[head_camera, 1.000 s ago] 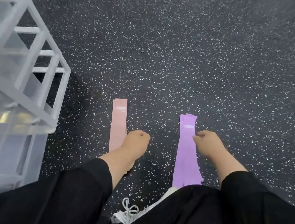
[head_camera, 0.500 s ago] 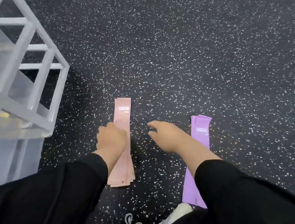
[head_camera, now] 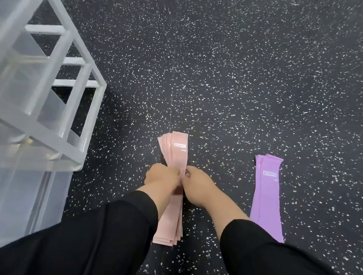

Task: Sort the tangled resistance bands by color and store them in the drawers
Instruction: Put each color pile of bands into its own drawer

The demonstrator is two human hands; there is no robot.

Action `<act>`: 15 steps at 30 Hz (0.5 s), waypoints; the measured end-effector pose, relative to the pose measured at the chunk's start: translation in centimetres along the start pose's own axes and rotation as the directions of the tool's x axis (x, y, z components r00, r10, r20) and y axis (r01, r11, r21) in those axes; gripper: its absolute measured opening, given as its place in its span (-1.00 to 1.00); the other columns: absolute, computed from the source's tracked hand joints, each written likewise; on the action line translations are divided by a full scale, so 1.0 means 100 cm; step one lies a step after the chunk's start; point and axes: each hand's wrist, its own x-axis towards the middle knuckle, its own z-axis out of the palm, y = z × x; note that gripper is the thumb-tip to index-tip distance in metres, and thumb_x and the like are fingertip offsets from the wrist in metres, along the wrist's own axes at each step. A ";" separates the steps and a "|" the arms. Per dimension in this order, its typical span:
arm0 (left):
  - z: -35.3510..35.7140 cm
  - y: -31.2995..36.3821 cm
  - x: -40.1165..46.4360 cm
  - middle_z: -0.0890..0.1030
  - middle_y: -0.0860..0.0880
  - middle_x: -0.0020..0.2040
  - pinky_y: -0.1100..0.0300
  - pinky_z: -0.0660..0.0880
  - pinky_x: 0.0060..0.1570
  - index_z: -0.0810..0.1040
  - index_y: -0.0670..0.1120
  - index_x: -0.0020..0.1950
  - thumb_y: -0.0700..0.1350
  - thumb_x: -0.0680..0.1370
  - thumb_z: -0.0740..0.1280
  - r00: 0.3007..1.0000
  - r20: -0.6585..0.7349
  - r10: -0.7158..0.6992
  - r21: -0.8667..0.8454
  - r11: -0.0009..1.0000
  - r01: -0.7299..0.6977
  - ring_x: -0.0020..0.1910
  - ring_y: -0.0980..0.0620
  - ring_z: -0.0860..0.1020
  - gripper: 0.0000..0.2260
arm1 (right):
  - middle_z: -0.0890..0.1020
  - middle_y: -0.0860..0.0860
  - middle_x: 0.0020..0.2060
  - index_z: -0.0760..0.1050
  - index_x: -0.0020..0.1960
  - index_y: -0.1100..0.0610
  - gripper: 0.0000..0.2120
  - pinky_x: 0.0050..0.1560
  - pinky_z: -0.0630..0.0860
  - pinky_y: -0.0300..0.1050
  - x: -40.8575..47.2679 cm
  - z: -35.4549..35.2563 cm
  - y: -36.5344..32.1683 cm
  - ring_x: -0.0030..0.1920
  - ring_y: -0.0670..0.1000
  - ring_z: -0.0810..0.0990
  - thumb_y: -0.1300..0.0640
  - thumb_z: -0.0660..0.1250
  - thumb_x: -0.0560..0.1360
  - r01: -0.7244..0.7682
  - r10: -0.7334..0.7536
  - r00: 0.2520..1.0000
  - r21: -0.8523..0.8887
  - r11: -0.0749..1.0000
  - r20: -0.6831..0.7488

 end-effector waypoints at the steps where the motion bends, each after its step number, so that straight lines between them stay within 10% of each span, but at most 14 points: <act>1: 0.002 -0.001 0.003 0.69 -0.17 -0.02 -0.12 0.65 0.04 0.61 -0.10 -0.07 0.06 0.23 0.33 0.999 0.002 0.040 0.007 0.999 -0.040 -0.06 -0.24 0.67 -0.64 | 0.45 -0.02 -0.21 0.33 -0.17 0.06 -0.76 -0.20 0.32 -0.13 0.000 0.003 0.000 -0.19 0.02 0.42 0.24 0.09 0.66 -0.004 0.004 1.000 0.023 1.000 -0.014; 7: -0.020 0.004 -0.045 0.59 -0.08 -0.28 -0.05 0.53 -0.19 0.52 -0.17 -0.20 -0.04 0.37 0.40 0.963 0.092 0.254 -0.225 0.947 -0.229 -0.27 -0.06 0.49 -0.80 | 0.54 -0.06 -0.21 0.43 -0.04 0.06 -0.91 -0.33 0.28 -0.23 -0.011 0.001 -0.005 -0.26 -0.10 0.45 0.15 0.16 0.61 -0.015 0.061 0.990 0.329 0.944 -0.129; 15: -0.081 0.002 -0.095 0.70 -0.07 0.08 -0.02 0.64 0.03 0.63 -0.01 0.10 -0.16 0.55 0.40 0.921 0.159 0.357 -0.489 0.838 -0.241 0.05 -0.07 0.67 -0.85 | 0.74 -0.04 -0.09 0.66 0.08 -0.04 -0.80 -0.04 0.61 0.09 -0.059 -0.013 -0.030 -0.04 0.06 0.68 0.00 0.33 0.50 0.095 0.004 0.986 0.580 0.809 -0.167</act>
